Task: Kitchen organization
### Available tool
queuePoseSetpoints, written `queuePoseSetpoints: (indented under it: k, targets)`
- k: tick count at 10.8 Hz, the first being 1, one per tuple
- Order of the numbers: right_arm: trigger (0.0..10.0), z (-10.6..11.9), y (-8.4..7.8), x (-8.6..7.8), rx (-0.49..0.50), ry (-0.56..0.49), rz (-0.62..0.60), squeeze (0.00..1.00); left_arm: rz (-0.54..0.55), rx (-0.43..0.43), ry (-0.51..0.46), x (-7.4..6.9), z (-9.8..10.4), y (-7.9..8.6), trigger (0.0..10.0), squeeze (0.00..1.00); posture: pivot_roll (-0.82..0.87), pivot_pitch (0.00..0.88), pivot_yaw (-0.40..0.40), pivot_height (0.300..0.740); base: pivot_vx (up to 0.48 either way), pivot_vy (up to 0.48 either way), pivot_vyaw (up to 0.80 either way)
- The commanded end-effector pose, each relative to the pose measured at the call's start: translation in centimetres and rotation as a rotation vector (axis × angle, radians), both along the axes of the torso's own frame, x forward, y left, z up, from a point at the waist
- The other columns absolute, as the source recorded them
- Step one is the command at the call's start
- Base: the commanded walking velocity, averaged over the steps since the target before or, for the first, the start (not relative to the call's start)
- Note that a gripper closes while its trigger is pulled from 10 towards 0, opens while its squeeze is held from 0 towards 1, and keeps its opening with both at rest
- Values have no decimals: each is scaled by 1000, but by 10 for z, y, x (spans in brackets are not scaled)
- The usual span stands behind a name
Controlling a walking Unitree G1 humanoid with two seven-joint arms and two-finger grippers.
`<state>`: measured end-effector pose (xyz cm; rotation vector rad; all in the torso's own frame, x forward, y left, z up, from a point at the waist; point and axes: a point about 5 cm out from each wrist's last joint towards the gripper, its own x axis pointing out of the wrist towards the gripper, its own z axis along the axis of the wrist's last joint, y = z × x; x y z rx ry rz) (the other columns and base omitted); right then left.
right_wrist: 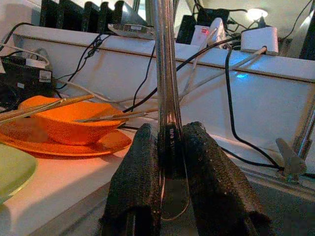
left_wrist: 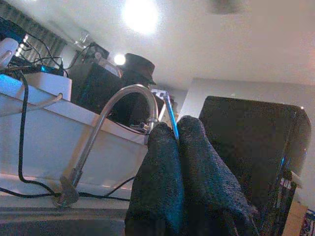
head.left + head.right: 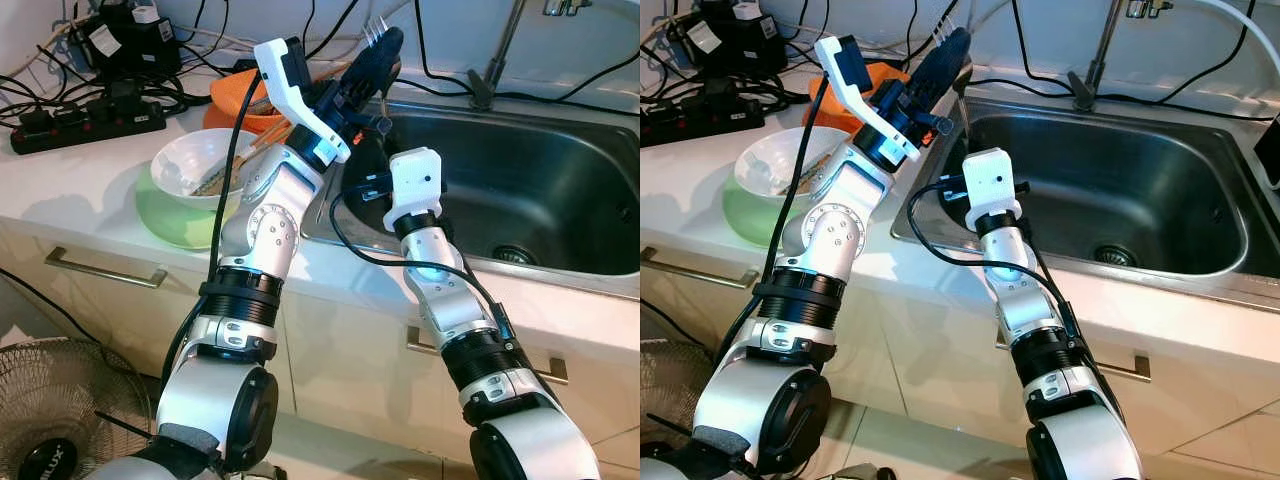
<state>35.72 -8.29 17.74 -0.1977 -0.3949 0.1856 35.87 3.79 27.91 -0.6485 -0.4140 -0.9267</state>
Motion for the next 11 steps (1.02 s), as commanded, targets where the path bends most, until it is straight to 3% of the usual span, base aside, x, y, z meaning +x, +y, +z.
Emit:
queuePoseSetpoints:
  k: [1,2,7,8,11]
  targets:
    - [0,1,0,-1,-1,-7,6,0,-25,-7,24,-1,-3,-6,10000,0,8,27,46,740,0,0,0]
    - [0,1,0,-1,-1,-6,5,0,-26,2,28,-1,-4,-7,10000,1000,8,28,47,740,0,0,0]
    - [0,-1,-2,0,2,3,-13,0,-39,-17,42,-1,-3,-7,10000,1000,9,27,47,740,0,0,0]
    - [0,-1,-4,1,5,7,-20,0,-32,-23,41,-1,-2,-6,10000,0,11,28,46,740,0,0,0]
    - [0,-2,-9,4,24,26,-53,0,-25,-35,55,0,-5,-1,10000,0,11,28,46,740,0,0,0]
